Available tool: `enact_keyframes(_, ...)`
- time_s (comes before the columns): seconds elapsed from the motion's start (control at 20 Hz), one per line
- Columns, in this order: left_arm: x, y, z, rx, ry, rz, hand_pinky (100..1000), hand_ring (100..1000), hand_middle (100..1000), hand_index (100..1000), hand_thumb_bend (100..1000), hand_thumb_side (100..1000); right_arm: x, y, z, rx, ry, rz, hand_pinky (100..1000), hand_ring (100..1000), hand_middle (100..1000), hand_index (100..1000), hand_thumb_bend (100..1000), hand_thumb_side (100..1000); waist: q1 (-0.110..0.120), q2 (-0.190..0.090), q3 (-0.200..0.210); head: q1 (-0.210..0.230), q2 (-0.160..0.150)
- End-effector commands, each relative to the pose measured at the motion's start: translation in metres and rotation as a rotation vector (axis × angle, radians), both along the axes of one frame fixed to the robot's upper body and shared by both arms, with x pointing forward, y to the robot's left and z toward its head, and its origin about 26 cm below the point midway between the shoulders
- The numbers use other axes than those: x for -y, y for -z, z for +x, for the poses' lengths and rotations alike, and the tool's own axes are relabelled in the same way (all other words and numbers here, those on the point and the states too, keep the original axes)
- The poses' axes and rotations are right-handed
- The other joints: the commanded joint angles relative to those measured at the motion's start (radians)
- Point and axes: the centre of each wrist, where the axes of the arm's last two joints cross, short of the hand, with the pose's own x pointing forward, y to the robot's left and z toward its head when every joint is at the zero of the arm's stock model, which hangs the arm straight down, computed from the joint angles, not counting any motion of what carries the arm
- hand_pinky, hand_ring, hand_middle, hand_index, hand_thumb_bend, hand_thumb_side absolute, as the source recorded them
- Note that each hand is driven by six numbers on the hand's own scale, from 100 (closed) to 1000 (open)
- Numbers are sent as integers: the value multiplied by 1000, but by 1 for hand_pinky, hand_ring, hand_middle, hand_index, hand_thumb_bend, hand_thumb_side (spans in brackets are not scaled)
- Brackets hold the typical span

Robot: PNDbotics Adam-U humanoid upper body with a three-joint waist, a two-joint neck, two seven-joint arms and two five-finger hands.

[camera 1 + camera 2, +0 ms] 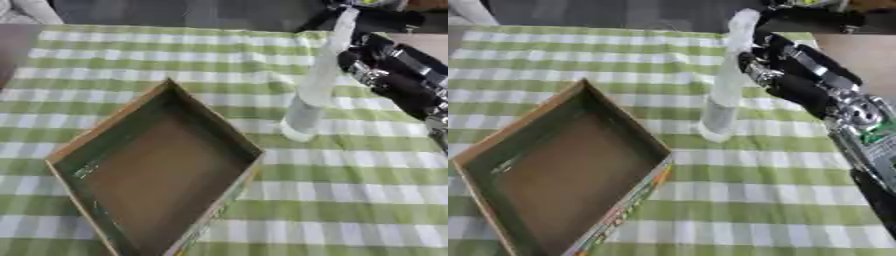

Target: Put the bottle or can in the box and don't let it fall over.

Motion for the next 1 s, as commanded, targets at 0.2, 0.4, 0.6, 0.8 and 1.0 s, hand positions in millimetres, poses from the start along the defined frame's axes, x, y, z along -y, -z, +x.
enact_keyframes(0.2, 0, -10, -1, 30, 6, 24, 903, 841, 942, 855, 163, 892, -3, -11, -1, 23, -2, -18, 979, 1000, 1000, 1000, 100, 488, 1, -9, 5, -2, -18)
enact_keyframes(0.4, 1, -10, -1, 28, 7, 24, 903, 841, 942, 855, 163, 892, -3, -11, 0, 20, 1, -17, 978, 1000, 1000, 1000, 100, 439, 0, -7, 6, -4, -19)
enact_keyframes(0.6, 1, -10, -1, 28, 10, 25, 903, 842, 943, 854, 163, 894, -4, -12, 0, 17, 2, -13, 978, 1000, 1000, 1000, 100, 422, 0, -4, 8, -4, -22)
enact_keyframes(0.8, 2, -10, -1, 27, 11, 26, 904, 842, 944, 854, 163, 895, -5, -13, 1, 18, -3, -12, 978, 1000, 1000, 1000, 100, 443, 0, -1, 9, -5, -23)
enact_keyframes(1.0, 2, -10, 0, 26, 12, 27, 904, 843, 944, 854, 164, 896, -6, -14, -3, 25, -9, -10, 979, 1000, 1000, 1000, 100, 497, -1, 1, 9, -6, -23)
